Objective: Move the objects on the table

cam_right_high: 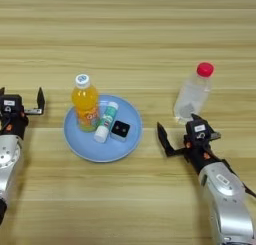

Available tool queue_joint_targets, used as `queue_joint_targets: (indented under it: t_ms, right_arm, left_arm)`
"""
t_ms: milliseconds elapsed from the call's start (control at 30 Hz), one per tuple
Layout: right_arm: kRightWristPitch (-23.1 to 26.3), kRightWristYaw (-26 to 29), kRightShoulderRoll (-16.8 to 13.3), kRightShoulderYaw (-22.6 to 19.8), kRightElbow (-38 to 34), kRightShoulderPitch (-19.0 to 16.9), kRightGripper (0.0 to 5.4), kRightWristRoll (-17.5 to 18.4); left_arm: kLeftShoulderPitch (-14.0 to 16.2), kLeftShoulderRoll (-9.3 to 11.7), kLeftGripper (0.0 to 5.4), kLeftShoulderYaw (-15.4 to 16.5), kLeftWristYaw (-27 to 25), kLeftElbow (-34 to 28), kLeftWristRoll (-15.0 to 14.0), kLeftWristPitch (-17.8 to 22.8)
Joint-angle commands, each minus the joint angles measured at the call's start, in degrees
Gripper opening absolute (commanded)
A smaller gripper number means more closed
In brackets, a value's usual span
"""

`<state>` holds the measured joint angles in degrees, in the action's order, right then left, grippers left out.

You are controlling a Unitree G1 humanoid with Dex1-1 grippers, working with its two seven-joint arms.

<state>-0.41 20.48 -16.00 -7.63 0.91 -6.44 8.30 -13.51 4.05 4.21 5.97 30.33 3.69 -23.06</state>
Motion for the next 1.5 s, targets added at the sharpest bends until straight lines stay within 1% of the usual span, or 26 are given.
queue_joint_targets:
  t_ms: [33,267,400,567,733,933,1133,1233,1500]
  right_arm:
    - [1.5,-0.6,-1.2,-0.9,0.0,-0.3,5.38,-0.4]
    - [2.6,-0.6,-2.0,-1.5,0.0,-0.7,5.38,0.2]
    - [2.4,-1.7,-1.7,-3.3,1.5,0.5,5.38,1.0]
    - [0.8,-2.7,-1.1,-5.0,4.6,1.9,5.38,1.9]
    - [-0.4,-3.4,-1.4,-6.2,7.6,3.2,5.38,2.3]
    - [-2.0,-1.7,-0.6,-5.7,8.2,3.7,5.38,3.5]
    - [-5.3,0.3,0.4,-5.1,12.3,5.1,5.38,4.1]
    - [-6.4,1.2,0.7,-4.7,13.1,5.3,5.38,4.2]
    - [-8.3,1.5,1.4,-4.2,16.5,6.1,5.38,3.8]
  left_arm:
    - [-0.1,0.1,5.40,0.0,0.0,0.2,0.0,-0.3]
    - [-0.3,0.2,5.40,0.1,0.0,0.5,0.0,-0.4]
    - [-0.4,0.2,5.40,0.1,-0.1,0.7,0.0,-0.6]
    - [-0.4,0.2,5.40,0.0,-0.2,0.9,-0.1,-0.8]
    - [-0.6,0.2,5.40,0.0,-0.1,1.2,0.0,-0.9]
    - [-0.8,0.2,5.40,0.1,-0.1,1.6,0.0,-1.0]
    - [-1.0,0.2,5.40,0.0,0.0,2.0,0.0,-1.1]
    - [-1.1,0.3,5.40,0.1,0.0,2.2,0.0,-1.2]
    - [-1.3,0.4,5.40,0.2,0.0,2.9,0.0,-1.6]
